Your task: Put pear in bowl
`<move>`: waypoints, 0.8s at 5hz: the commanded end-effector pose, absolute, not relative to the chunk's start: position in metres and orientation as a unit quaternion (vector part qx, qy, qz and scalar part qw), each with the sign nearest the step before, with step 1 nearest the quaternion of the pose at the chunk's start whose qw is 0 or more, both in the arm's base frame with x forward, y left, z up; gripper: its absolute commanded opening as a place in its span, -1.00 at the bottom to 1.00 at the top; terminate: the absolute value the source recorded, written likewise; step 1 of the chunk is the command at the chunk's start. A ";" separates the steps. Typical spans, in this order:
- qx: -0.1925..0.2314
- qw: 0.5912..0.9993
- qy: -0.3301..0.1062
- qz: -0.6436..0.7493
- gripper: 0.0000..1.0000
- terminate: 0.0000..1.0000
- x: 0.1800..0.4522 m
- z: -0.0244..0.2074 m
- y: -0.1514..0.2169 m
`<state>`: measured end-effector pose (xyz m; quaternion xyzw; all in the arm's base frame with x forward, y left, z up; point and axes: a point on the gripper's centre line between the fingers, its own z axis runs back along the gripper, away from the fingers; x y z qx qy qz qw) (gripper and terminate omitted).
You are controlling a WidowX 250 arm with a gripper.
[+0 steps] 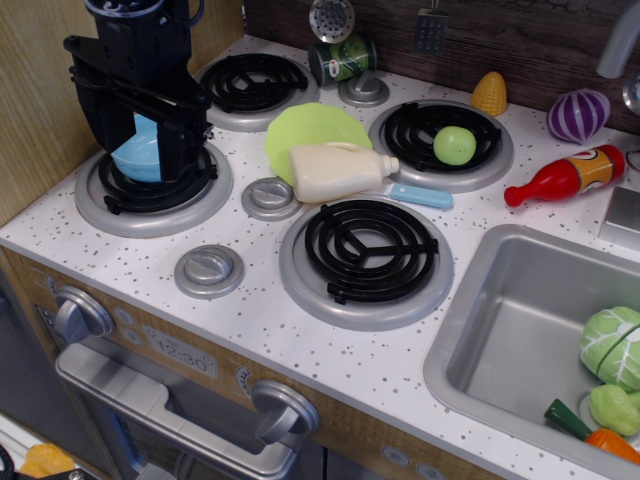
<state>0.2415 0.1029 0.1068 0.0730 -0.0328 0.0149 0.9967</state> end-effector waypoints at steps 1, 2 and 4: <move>0.073 0.997 -0.033 0.015 1.00 -1.00 0.242 0.107 0.103; 0.100 0.992 -0.031 0.071 1.00 -1.00 0.276 0.139 0.056; 0.083 0.982 -0.089 0.142 1.00 -1.00 0.336 0.158 -0.019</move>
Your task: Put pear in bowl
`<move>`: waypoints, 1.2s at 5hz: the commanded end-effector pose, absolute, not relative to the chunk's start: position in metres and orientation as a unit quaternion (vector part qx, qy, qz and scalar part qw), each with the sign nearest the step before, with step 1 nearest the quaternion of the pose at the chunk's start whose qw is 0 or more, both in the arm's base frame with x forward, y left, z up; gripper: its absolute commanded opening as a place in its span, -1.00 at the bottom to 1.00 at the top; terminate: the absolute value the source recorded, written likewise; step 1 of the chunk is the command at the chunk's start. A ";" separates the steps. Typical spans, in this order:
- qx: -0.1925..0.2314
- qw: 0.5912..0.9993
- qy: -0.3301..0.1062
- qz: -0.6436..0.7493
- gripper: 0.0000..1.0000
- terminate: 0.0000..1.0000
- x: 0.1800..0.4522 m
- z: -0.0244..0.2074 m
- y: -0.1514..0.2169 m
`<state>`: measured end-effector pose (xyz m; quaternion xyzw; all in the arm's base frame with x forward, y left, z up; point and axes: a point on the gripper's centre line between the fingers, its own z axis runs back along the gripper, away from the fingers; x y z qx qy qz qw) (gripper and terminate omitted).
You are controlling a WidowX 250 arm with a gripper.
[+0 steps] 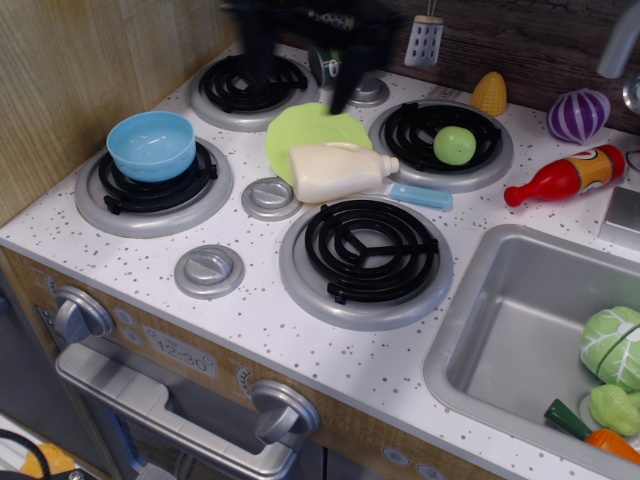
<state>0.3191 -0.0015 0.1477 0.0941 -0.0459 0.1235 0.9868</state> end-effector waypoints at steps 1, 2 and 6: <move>0.085 0.972 -0.148 0.159 1.00 -1.00 0.365 0.136 -0.039; 0.095 0.965 -0.187 0.159 1.00 -1.00 0.388 0.125 -0.052; 0.091 0.964 -0.226 0.104 1.00 -1.00 0.448 0.090 -0.060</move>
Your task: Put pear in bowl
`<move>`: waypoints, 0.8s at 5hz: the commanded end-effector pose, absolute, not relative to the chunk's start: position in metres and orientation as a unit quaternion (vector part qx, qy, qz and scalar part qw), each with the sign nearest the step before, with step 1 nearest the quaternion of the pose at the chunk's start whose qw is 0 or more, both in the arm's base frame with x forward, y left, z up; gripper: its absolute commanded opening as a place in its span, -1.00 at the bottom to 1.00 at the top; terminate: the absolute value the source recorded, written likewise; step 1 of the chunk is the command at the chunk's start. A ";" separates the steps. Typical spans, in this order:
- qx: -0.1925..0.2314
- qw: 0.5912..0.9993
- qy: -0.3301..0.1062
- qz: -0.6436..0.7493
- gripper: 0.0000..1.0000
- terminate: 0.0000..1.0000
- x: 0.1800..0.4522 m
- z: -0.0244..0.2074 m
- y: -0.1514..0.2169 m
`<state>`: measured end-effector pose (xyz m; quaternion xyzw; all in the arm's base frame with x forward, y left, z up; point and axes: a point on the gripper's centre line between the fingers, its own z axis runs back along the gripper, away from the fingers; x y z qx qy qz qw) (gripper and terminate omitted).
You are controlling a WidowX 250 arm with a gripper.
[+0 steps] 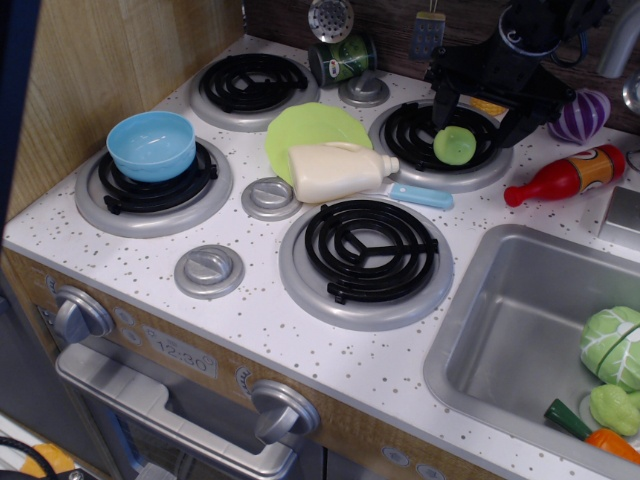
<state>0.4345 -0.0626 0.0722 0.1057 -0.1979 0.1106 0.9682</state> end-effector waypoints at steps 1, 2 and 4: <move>0.068 0.969 -0.218 0.095 1.00 -1.00 0.453 0.080 -0.058; 0.070 0.968 -0.225 0.088 1.00 -1.00 0.457 0.067 -0.053; 0.075 0.972 -0.210 0.070 1.00 -1.00 0.463 0.059 -0.037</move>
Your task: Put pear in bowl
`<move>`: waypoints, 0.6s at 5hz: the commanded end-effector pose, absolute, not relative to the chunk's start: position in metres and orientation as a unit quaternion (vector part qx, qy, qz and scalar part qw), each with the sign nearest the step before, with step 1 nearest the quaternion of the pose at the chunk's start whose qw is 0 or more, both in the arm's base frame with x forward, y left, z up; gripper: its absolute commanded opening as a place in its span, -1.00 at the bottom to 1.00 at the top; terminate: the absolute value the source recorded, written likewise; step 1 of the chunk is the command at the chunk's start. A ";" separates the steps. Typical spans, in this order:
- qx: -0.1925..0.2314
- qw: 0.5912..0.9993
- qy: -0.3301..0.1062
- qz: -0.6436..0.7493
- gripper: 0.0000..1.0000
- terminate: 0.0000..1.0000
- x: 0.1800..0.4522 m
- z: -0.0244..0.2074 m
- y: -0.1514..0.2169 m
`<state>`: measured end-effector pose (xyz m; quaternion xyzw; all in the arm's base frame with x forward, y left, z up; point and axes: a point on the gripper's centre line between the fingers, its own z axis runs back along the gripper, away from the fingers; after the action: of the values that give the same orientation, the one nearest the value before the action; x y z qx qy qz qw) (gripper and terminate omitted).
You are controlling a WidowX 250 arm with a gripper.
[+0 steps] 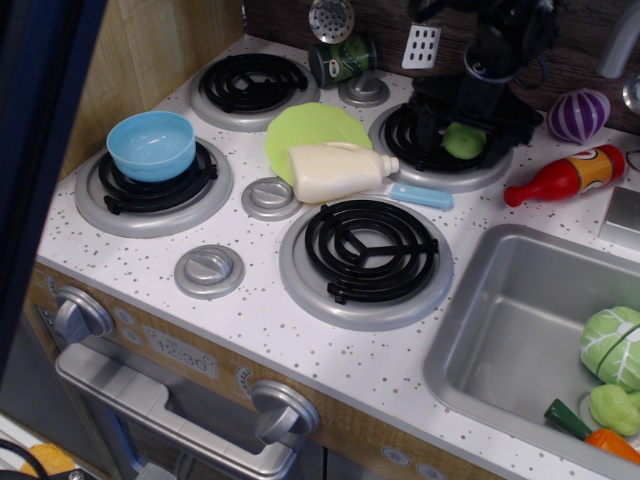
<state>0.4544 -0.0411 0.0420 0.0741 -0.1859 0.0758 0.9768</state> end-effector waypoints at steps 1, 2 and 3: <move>0.067 0.972 -0.216 0.069 1.00 -1.00 0.466 0.049 -0.032; 0.058 0.972 -0.216 0.067 1.00 -1.00 0.472 0.044 -0.030; 0.056 0.972 -0.221 0.062 1.00 -1.00 0.477 0.041 -0.026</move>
<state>0.4714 -0.0354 0.0251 0.0586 -0.2058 0.0602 0.9750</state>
